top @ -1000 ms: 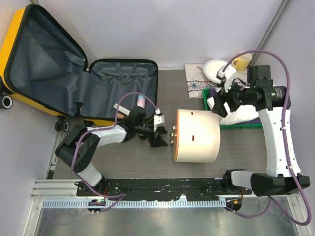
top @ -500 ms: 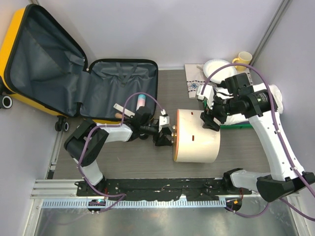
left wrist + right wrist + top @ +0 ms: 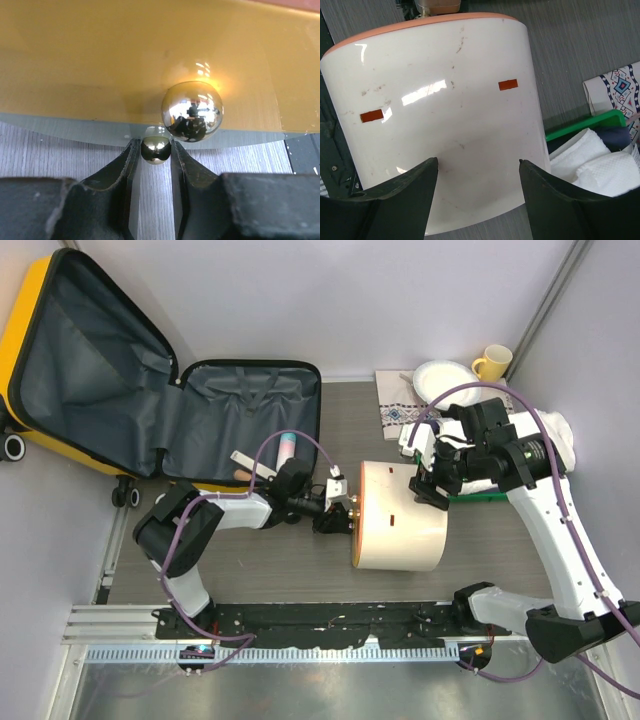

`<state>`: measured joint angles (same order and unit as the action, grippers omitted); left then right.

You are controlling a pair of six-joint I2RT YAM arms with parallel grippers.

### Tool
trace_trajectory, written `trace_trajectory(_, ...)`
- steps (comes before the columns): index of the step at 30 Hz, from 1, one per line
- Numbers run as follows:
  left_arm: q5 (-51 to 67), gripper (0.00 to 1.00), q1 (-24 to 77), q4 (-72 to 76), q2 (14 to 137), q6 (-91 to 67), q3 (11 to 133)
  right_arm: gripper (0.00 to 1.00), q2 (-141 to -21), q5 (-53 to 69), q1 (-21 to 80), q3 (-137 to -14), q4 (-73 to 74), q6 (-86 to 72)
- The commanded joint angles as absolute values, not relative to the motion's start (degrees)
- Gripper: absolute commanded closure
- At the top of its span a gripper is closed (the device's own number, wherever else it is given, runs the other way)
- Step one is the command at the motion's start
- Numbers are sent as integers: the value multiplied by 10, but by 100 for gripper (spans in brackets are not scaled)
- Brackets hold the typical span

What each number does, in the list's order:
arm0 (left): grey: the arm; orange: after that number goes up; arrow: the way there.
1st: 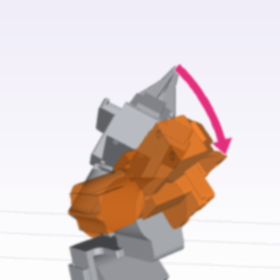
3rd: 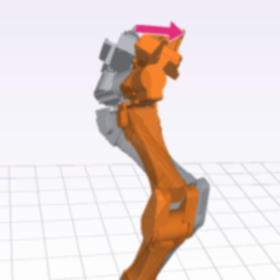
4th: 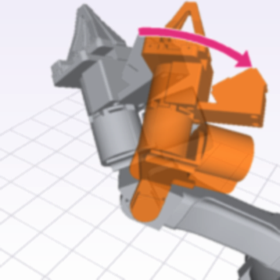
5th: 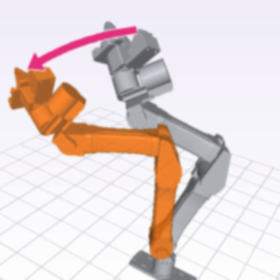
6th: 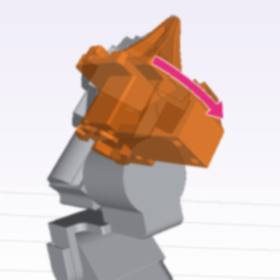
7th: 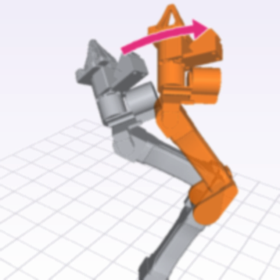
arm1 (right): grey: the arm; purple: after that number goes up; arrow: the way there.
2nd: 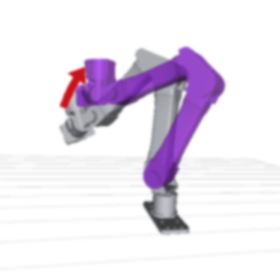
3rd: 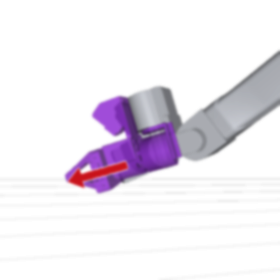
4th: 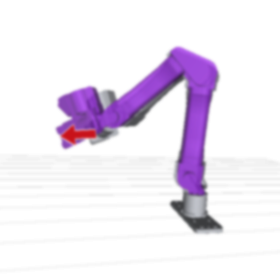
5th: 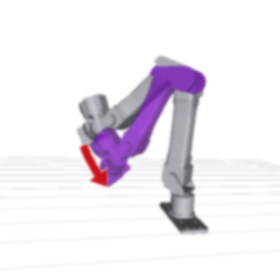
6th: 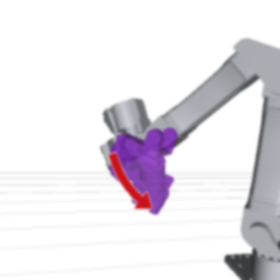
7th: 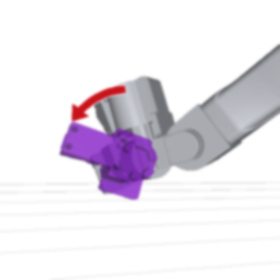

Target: Open, take out, and arrange the luggage

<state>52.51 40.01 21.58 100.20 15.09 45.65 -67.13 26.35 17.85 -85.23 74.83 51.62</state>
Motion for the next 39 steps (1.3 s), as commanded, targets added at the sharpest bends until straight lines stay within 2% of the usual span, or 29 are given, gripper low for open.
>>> trace_trajectory(1,518,81,396,195,973,188,459,28,-672,205,181,-812,847,549)
trace_trajectory(8,525,93,360,136,952,228,428,28,-655,193,181,-788,846,567)
trace_trajectory(20,526,94,298,-15,912,372,417,29,-654,188,181,-784,846,574)
trace_trajectory(23,541,92,284,-9,895,356,414,29,-654,186,181,-784,848,577)
trace_trajectory(25,539,85,284,-19,889,352,422,29,-653,185,181,-783,847,577)
trace_trajectory(27,538,82,284,-39,882,361,427,29,-653,183,181,-783,848,577)
trace_trajectory(28,538,71,283,-43,870,365,427,29,-653,184,181,-783,847,577)
trace_trajectory(30,545,56,283,-68,854,381,427,29,-655,184,181,-784,846,577)
trace_trajectory(31,558,38,283,-96,836,397,441,29,-657,183,181,-786,846,577)
trace_trajectory(33,544,13,283,-180,816,414,465,29,-660,180,181,-793,846,574)
trace_trajectory(36,483,10,273,-320,795,453,533,29,-664,183,181,-802,847,571)
trace_trajectory(39,517,7,197,-348,778,394,582,29,-666,186,181,-806,846,567)
